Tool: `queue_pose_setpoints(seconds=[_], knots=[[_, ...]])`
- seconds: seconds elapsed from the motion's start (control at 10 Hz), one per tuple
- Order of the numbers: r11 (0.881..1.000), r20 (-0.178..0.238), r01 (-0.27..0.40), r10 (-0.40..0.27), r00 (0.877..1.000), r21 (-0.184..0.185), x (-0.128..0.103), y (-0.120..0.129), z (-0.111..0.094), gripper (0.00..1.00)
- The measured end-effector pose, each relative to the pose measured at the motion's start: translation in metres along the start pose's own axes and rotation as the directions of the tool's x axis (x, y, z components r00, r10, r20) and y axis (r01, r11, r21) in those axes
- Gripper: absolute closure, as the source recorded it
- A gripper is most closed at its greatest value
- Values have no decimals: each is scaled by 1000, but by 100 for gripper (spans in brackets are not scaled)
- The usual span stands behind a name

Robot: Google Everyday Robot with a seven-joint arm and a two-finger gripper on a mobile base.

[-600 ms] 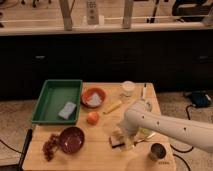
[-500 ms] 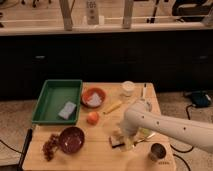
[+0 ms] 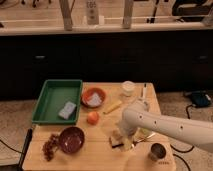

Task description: Place eraser in purple bowl

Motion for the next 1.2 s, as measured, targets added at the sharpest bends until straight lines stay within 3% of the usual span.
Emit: queue_pose_setpoints(seconds=[0.7,0.8,1.2], knots=[[1000,0,-26,26,1000,-14,3,-8,12,93],[1000,-5,-26,26,1000,-17,5,-8,10,99],[1000,-10,-19,19,1000,15,3,-11,-14,100]])
